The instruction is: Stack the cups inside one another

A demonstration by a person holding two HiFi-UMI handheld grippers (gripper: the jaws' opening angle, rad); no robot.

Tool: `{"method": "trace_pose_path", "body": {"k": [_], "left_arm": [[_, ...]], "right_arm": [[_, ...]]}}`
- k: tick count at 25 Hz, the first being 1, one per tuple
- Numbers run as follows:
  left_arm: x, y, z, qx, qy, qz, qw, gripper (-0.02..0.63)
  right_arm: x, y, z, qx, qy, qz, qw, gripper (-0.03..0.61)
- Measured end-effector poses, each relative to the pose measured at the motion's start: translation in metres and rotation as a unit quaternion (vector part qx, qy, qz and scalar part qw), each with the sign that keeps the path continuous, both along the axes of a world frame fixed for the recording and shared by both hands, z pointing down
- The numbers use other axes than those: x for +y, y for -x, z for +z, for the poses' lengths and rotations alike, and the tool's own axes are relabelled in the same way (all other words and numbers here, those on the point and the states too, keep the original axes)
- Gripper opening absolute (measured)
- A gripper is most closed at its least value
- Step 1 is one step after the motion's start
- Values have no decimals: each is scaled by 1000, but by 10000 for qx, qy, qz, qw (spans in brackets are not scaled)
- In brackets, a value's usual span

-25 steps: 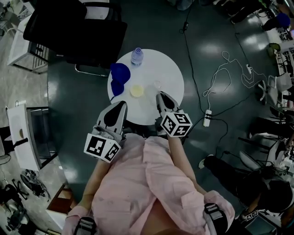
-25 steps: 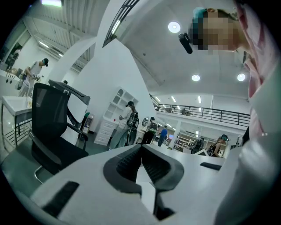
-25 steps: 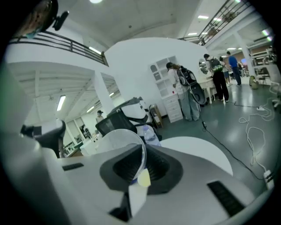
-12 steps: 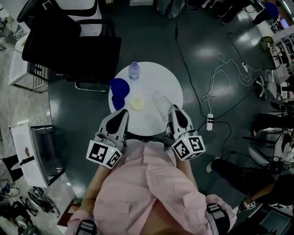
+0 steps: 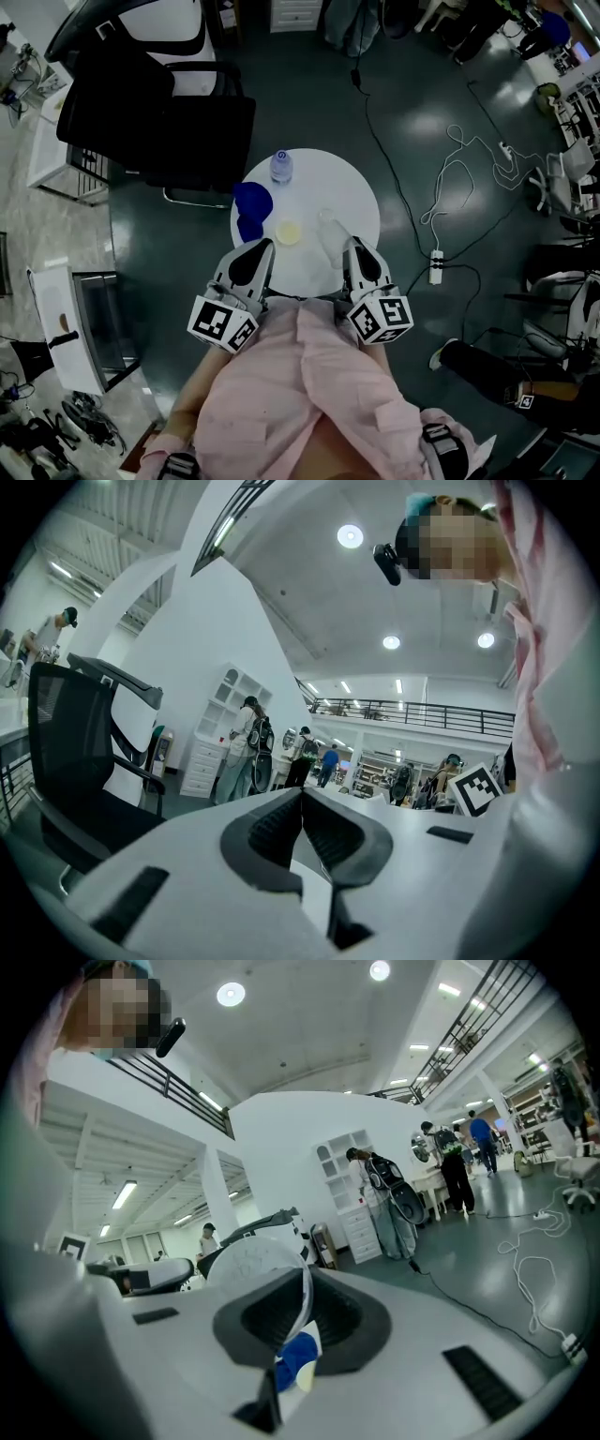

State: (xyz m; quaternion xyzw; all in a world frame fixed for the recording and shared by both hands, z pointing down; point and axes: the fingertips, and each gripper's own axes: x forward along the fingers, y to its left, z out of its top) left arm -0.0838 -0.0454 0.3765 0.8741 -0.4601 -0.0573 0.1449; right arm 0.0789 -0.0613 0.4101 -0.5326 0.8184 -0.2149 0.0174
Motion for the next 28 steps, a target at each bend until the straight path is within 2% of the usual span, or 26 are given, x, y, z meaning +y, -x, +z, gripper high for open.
{"method": "trace_pose_path", "body": {"k": [5,28], "left_arm": [[-4,5,1,11,-23,-107,9999,19],[1,5,1,116,7,-2,9999,18]], "right_arm": [[-3,9,1,56,-71,-161,9998,40],[5,7,7,147,99,-51,9998,40]]}}
